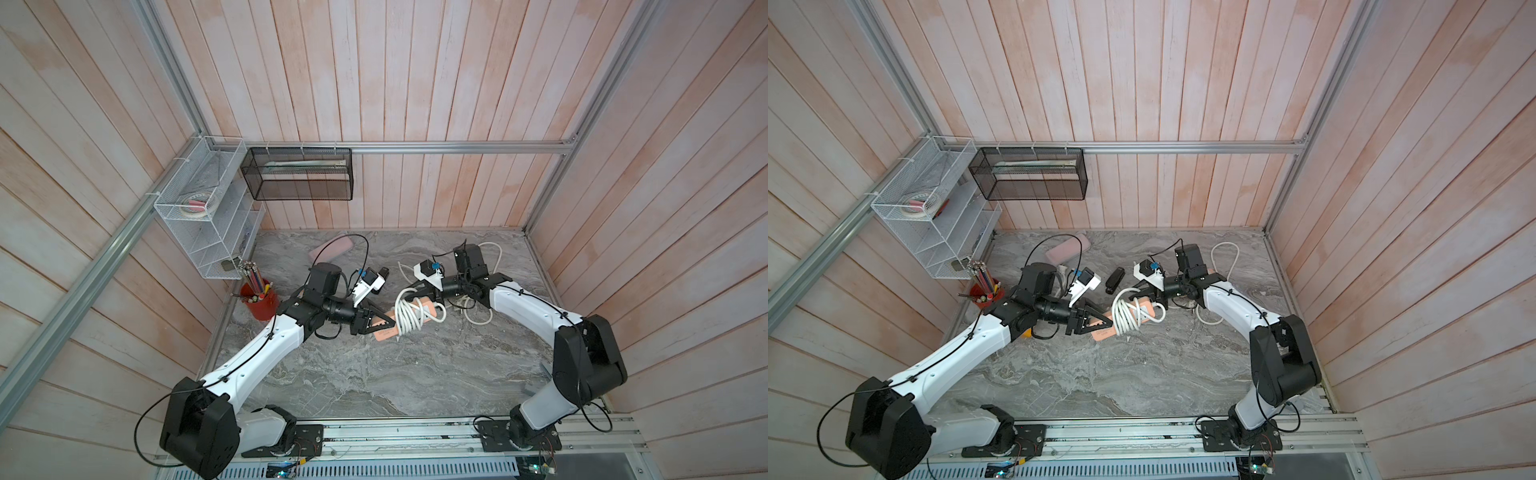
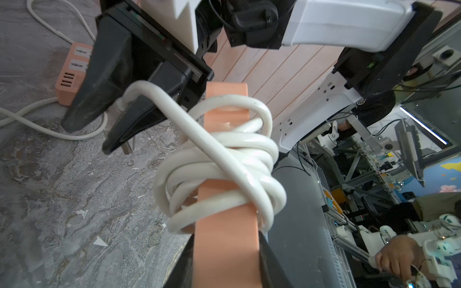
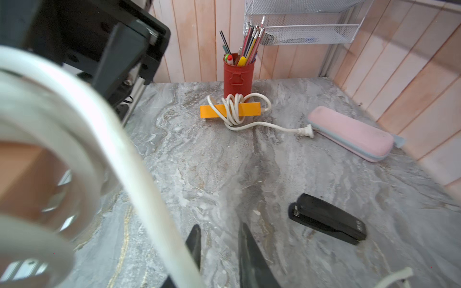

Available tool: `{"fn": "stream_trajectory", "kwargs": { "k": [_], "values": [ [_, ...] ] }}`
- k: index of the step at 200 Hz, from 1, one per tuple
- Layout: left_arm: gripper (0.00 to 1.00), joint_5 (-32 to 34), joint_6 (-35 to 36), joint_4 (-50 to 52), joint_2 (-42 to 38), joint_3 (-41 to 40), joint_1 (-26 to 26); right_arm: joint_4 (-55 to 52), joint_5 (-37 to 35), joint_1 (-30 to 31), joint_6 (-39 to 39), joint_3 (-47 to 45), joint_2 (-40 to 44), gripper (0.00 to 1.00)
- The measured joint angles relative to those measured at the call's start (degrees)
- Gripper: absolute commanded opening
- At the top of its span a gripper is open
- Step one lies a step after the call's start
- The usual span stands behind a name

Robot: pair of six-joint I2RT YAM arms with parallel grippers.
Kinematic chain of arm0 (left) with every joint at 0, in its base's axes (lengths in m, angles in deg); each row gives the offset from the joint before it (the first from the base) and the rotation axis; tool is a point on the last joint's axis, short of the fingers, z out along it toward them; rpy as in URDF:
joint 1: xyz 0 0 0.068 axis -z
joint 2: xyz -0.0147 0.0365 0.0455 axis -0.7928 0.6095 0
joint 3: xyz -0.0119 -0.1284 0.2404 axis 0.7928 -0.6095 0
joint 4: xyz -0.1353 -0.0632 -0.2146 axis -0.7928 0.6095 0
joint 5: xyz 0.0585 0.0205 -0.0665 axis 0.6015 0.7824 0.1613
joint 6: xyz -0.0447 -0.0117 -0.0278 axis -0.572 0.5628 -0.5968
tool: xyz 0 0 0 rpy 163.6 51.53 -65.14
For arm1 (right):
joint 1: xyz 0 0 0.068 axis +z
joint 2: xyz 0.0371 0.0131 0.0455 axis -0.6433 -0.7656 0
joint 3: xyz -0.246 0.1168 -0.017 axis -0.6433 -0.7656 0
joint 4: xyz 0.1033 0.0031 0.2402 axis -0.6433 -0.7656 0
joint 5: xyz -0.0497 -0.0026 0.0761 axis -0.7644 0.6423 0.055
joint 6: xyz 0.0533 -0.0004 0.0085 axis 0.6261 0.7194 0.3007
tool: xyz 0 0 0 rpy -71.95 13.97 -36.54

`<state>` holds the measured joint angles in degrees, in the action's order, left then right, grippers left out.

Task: Wrap the cord around the power strip
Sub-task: Wrap the power cord around the power strip, then place the power strip at the center of the board.

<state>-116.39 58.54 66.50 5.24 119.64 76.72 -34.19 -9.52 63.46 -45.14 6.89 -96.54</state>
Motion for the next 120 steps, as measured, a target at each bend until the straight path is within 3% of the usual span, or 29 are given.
{"fn": "stream_trajectory", "kwargs": {
  "k": [27,62,95,120],
  "values": [
    [0.00,0.57,-9.75,-12.68,-1.07,-4.94,-1.49,9.68,2.60,0.44,11.04,-4.46,-0.57,0.22],
    [0.00,5.27,-20.06,-28.81,-1.53,-12.87,-1.16,27.61,1.14,2.34,32.35,-13.07,-0.26,0.14],
    [0.00,15.74,-26.95,-37.53,-5.07,-22.47,-0.59,36.72,-4.26,4.55,51.39,-17.22,-0.26,0.08],
    [0.00,23.30,-31.12,-41.77,-8.44,-28.37,0.48,38.51,-10.93,7.50,61.51,-17.84,-0.85,0.07]
  ]
}}
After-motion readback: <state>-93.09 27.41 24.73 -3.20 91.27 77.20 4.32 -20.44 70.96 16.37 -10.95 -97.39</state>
